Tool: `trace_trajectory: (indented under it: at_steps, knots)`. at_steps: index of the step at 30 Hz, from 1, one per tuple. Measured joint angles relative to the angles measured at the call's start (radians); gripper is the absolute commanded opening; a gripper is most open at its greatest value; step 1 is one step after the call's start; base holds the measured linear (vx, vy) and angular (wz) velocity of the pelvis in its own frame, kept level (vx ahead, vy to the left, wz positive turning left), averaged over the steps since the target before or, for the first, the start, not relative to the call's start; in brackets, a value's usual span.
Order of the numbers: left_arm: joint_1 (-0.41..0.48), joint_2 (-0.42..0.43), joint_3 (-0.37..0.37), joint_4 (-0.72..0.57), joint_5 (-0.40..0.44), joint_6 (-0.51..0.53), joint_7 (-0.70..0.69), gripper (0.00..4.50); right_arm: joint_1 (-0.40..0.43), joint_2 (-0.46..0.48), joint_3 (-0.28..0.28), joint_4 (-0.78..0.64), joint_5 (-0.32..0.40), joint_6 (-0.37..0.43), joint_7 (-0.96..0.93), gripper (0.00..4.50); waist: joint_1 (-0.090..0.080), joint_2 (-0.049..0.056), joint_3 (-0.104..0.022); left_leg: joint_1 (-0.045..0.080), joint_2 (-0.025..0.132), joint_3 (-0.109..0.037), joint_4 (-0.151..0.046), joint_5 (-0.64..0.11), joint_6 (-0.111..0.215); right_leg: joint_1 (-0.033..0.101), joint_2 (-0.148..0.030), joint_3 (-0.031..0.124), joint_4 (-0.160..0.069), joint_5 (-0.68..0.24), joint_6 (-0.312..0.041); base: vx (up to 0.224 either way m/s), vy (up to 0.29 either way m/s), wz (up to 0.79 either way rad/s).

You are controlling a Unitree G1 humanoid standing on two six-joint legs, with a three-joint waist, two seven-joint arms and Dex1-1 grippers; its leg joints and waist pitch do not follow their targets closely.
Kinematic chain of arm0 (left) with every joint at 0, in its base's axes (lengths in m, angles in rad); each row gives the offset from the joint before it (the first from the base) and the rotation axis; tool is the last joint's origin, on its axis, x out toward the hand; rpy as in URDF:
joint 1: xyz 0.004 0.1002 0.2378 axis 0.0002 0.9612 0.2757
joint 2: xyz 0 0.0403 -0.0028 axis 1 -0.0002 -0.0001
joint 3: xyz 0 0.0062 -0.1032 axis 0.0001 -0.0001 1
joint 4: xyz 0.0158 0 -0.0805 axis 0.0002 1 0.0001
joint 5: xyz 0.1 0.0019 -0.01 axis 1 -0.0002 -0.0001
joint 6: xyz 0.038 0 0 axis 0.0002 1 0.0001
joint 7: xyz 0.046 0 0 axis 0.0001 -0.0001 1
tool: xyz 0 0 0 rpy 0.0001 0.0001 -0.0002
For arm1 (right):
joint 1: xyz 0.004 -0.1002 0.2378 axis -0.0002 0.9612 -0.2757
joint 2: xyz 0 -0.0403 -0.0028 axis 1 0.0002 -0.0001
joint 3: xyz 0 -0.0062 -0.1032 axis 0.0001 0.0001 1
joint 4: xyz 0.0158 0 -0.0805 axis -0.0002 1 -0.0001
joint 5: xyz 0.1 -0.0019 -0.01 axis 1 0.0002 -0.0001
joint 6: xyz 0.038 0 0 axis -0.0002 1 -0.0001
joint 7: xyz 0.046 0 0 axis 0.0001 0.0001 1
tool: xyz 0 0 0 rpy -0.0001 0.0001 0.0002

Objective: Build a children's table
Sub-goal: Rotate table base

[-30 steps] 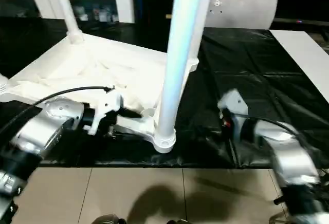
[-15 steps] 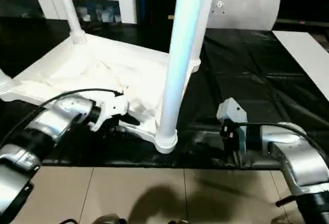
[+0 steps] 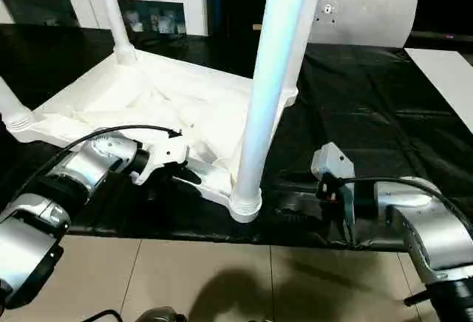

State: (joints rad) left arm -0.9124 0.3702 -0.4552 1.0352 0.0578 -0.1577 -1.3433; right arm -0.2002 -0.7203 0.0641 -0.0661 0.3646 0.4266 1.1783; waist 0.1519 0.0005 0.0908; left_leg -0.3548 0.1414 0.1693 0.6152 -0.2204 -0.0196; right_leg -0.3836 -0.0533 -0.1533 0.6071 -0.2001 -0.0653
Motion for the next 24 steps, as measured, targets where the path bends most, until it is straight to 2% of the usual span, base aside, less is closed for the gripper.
trace_trajectory:
  at_steps: [5, 11, 15, 19, 22, 24]
  knots:
    - [-0.014, 0.000, -0.003, 0.001, 0.007, 0.068, -0.072, 0.55, 0.001, 0.001, 0.008, 0.000, 0.000, 0.000, 0.006, 4.50, -0.012, 0.001, -0.001, -0.003, 0.000, 0.000, 0.000, -0.001, 0.001, 0.000, 0.000, 0.000, 0.000, -0.001, 0.001, 0.000, 0.000, 0.00]
    - [-0.033, -0.006, -0.011, 0.011, 0.028, 0.119, -0.088, 0.19, 0.000, 0.001, 0.024, 0.000, -0.003, 0.000, 0.006, 4.50, -0.015, 0.001, -0.001, -0.003, 0.000, 0.000, 0.000, -0.001, 0.001, 0.000, 0.000, 0.000, 0.000, 0.000, 0.000, 0.000, 0.000, 0.00]
    - [-0.040, -0.027, 0.008, 0.017, 0.028, 0.191, -0.003, 0.06, 0.000, 0.006, 0.024, 0.000, -0.010, -0.004, -0.005, 4.50, -0.019, 0.001, -0.001, -0.002, 0.000, 0.001, 0.000, 0.000, 0.001, 0.002, 0.000, 0.000, -0.001, 0.000, 0.000, 0.000, 0.000, 0.00]
    - [-0.028, -0.054, 0.078, -0.011, 0.013, 0.322, 0.123, 0.01, -0.004, 0.023, 0.026, 0.012, -0.023, -0.019, -0.026, 4.50, -0.035, 0.001, -0.001, -0.002, 0.000, 0.001, 0.000, 0.000, 0.001, 0.002, 0.000, -0.001, -0.002, 0.001, 0.001, 0.000, 0.000, 0.00]
    - [0.005, -0.054, 0.110, -0.062, 0.001, 0.358, 0.174, 0.00, -0.005, 0.024, 0.026, 0.028, -0.025, -0.024, -0.039, 4.50, -0.041, 0.003, -0.002, -0.003, 0.000, 0.001, -0.002, -0.001, 0.001, 0.002, 0.000, -0.001, -0.003, 0.000, 0.001, 0.000, 0.000, 0.00]
    - [0.040, -0.054, 0.127, -0.108, -0.013, 0.368, 0.197, 0.00, -0.006, 0.026, 0.026, 0.031, -0.033, -0.025, -0.050, 4.50, -0.039, 0.003, -0.002, -0.004, 0.000, 0.001, -0.003, -0.001, 0.001, 0.002, 0.000, -0.002, -0.005, 0.000, 0.001, 0.000, 0.000, 0.00]
